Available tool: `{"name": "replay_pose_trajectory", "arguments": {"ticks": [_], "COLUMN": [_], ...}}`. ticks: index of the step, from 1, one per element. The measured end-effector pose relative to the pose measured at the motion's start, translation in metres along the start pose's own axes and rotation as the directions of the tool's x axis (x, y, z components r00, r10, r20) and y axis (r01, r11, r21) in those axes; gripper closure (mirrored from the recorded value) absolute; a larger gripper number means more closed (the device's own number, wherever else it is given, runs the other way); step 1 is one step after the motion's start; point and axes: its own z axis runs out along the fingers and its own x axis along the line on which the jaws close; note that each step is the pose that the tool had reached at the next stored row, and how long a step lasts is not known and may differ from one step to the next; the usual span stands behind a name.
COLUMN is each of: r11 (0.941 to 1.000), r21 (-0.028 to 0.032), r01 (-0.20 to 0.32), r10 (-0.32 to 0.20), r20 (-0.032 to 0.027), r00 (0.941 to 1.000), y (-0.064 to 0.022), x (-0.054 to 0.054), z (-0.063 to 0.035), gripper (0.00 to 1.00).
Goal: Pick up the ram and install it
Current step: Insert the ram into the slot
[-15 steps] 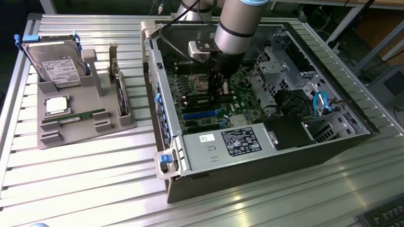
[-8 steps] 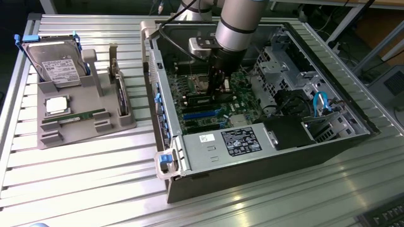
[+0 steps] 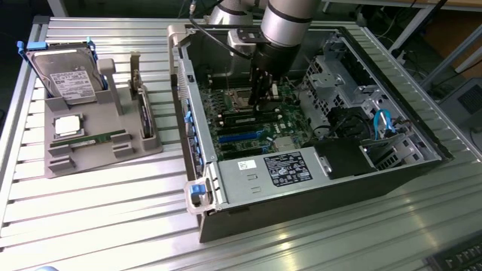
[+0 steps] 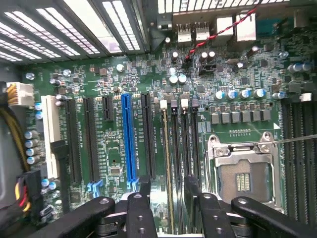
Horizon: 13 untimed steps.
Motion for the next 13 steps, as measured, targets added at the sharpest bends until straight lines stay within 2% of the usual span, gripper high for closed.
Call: {"name": "replay_pose_trajectory", "arguments": {"ticks": [6, 9, 11, 13], "r11": [1.0, 1.0, 1.0, 1.0], "r21": [0.0, 0.0, 0.0, 0.0], "r01": [0.0, 0.0, 0.0, 0.0], "r10": [0.0, 0.0, 0.0, 0.0], "r20": [0.0, 0.0001, 0.0, 0.0], "r00": [1.0, 1.0, 1.0, 1.0], "y": [0.0004, 0.0007, 0.0011, 0.0011], "x": [0.0, 0.001, 0.001, 0.001], "z": [-0.0097, -0.017, -0.0252, -0.027], "gripper": [0.6, 0.6, 0.6, 0.6]}}
